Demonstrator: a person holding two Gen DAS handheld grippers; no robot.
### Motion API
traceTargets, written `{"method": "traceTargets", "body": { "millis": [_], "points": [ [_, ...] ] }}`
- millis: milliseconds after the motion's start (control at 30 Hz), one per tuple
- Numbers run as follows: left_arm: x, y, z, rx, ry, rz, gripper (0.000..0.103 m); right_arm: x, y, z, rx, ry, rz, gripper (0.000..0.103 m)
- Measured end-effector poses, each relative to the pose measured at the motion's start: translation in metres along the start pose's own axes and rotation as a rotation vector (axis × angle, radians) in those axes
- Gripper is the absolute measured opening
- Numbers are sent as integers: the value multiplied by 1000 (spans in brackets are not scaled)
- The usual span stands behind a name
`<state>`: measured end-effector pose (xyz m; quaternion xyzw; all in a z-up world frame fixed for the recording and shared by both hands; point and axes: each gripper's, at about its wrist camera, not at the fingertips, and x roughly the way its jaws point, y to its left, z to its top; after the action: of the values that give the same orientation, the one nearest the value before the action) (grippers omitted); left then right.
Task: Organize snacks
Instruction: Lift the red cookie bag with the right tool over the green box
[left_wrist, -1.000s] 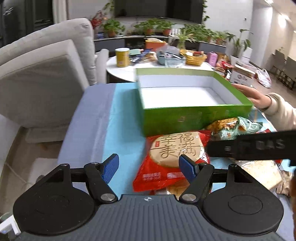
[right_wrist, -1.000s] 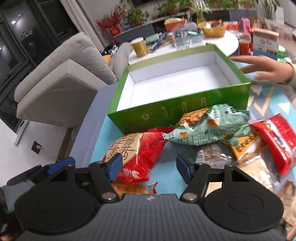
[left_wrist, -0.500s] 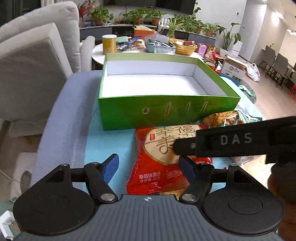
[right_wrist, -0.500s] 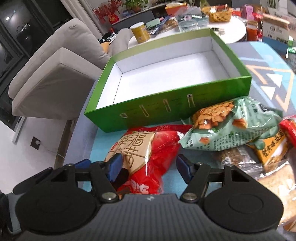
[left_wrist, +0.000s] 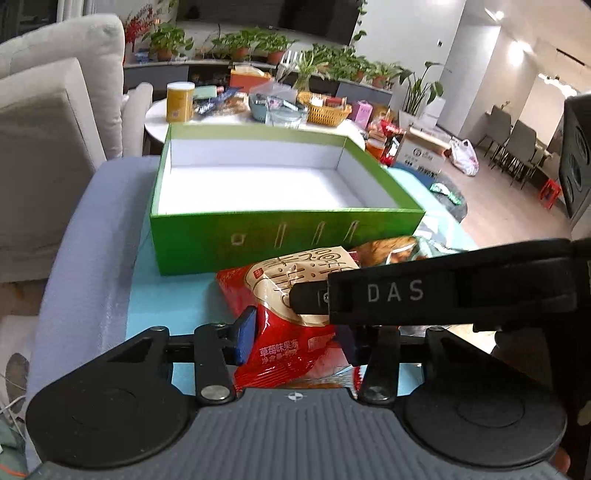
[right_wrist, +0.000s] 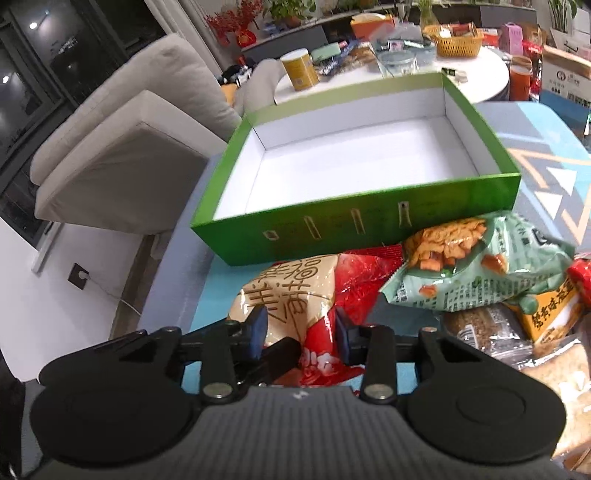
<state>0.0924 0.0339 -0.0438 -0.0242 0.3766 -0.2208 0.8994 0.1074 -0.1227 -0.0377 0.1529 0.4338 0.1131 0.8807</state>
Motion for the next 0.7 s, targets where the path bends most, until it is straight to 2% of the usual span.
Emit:
{"method": "traceTargets", "body": {
  "millis": [433, 700],
  "points": [
    [-52, -29, 25, 70, -156, 30, 42, -59, 26, 13, -67, -183, 15, 40],
    [-57, -36, 58, 113, -228, 73, 42, -62, 30, 42, -80, -272, 46, 40]
  ]
}}
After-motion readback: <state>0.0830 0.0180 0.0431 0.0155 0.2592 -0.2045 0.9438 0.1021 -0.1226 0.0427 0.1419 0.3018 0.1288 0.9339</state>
